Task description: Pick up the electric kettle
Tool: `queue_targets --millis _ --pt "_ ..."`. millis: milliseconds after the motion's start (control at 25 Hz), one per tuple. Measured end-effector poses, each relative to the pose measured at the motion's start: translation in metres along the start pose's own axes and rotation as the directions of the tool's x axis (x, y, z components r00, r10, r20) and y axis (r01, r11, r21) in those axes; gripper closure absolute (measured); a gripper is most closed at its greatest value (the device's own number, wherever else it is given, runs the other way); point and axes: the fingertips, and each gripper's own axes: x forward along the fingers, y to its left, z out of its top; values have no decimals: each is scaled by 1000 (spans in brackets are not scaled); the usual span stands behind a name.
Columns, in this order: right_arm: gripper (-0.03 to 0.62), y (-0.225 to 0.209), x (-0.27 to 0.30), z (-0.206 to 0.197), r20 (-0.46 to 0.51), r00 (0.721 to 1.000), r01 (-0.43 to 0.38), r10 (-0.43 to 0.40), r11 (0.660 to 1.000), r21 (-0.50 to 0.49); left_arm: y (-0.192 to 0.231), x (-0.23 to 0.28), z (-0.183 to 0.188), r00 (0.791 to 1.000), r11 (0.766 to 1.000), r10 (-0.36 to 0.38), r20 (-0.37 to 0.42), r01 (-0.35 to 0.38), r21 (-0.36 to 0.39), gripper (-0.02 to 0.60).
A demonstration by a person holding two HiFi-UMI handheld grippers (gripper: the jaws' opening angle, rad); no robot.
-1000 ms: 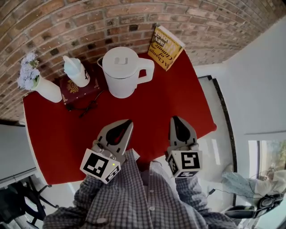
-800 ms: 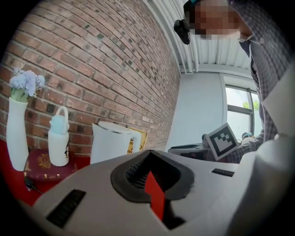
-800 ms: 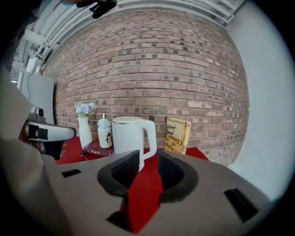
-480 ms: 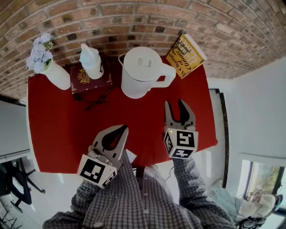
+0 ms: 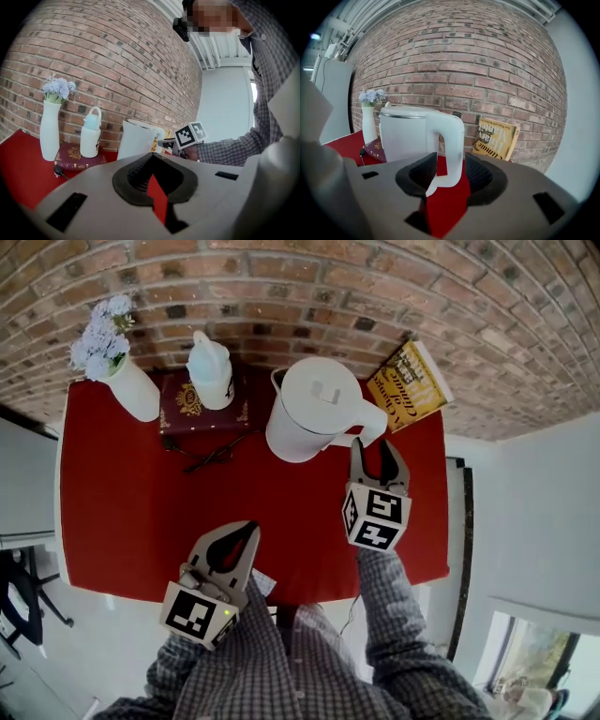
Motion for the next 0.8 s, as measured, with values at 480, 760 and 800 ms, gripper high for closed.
queue_targets --millis 480,760,800 --pt "438 -8 38 19 53 999 -11 10 1000 23 3 -1 -10 994 994 104 -27 -105 -23 581" --pt "436 -13 43 24 121 993 -25 10 992 125 4 0 -13 989 989 144 -41 -145 -37 581" --pt "433 -14 44 25 132 991 -30 11 989 147 5 -1 -14 988 988 149 -45 -150 -38 580"
